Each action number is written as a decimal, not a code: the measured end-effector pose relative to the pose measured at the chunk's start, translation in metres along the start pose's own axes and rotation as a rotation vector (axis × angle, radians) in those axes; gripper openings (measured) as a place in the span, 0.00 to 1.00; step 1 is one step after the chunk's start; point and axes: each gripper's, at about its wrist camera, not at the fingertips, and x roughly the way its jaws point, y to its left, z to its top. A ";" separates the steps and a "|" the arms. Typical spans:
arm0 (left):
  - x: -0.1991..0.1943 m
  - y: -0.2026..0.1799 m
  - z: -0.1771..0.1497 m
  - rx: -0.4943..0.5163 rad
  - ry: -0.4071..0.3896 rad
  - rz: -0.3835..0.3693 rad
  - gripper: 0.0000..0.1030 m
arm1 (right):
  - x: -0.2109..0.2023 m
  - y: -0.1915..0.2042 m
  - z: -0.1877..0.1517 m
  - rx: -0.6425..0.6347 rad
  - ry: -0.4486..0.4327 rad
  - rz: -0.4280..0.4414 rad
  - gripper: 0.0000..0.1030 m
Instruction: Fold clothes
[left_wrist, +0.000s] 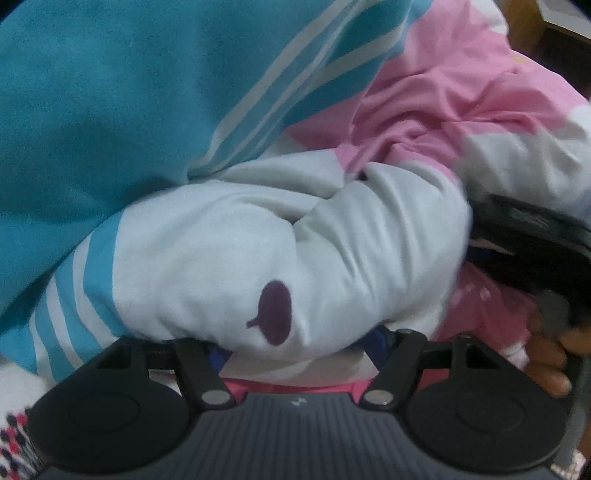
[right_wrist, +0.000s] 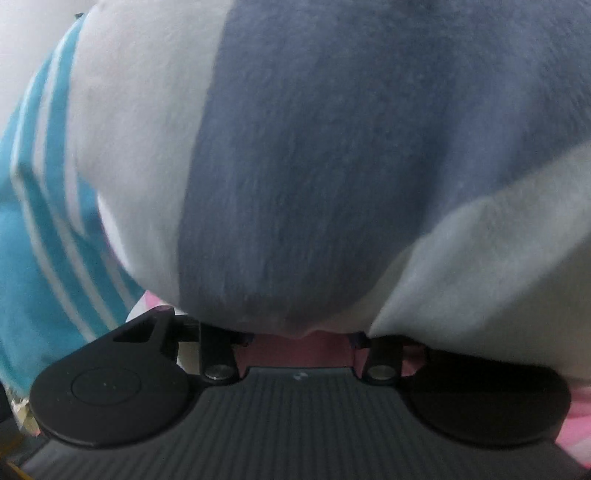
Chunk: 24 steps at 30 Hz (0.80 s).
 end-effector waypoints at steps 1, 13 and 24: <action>0.000 0.000 -0.003 0.002 0.005 0.003 0.70 | -0.011 -0.003 -0.002 -0.001 0.014 0.025 0.42; -0.003 0.002 -0.009 -0.005 0.041 0.010 0.69 | -0.102 -0.064 -0.131 0.602 0.318 0.179 0.60; -0.010 0.003 -0.031 0.044 0.074 -0.002 0.70 | -0.057 -0.074 -0.091 0.330 -0.004 0.114 0.06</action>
